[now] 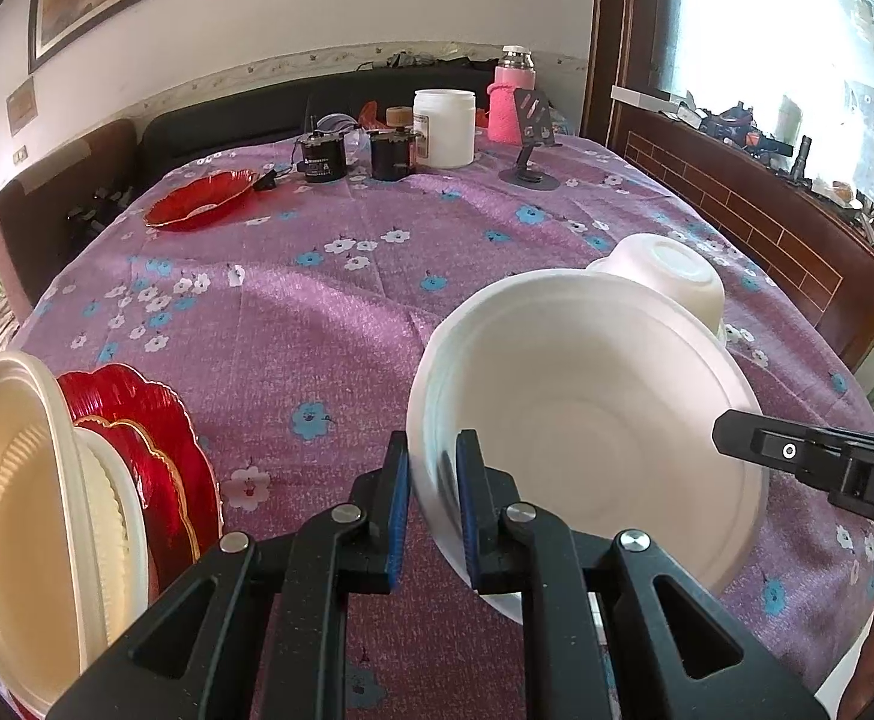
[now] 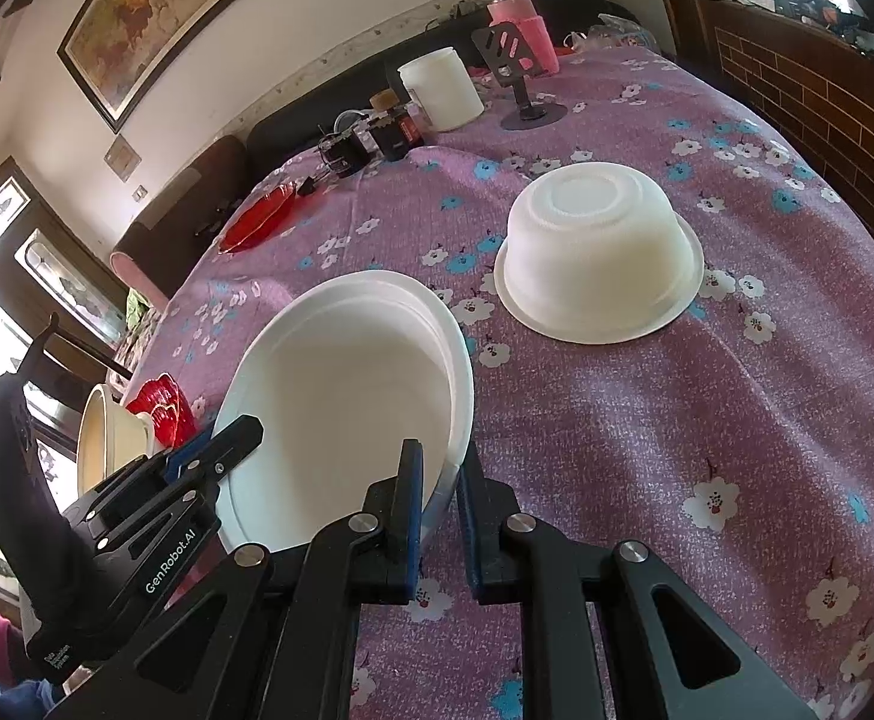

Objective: Organize plates and bowls
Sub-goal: 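Carry the large white bowl over the red plate stack with both tools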

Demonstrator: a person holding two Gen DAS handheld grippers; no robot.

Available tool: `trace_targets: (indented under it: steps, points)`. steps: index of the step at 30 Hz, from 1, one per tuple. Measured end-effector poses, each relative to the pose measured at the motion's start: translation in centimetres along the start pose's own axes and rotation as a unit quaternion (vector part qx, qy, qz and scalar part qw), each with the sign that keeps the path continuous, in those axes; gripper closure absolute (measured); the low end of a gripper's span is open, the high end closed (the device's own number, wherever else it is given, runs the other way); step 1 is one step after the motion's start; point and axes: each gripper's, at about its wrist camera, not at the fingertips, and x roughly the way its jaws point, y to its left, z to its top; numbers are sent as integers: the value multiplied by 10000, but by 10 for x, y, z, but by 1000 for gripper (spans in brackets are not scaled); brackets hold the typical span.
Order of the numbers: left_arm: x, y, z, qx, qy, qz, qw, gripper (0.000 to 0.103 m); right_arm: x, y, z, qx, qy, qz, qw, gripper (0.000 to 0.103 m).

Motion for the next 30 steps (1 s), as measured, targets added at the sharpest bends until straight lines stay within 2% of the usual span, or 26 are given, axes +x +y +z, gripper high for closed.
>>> trace_targets:
  steps: [14, 30]
  points:
    - [-15, 5, 2, -18, -197, 17, 9998, 90, -10, 9, 1, -73, -129, 44, 9999, 90]
    - [-70, 35, 13, -173, -875, 223, 9958, 90, -19, 52, 11, -361, -295, 386, 9982, 90]
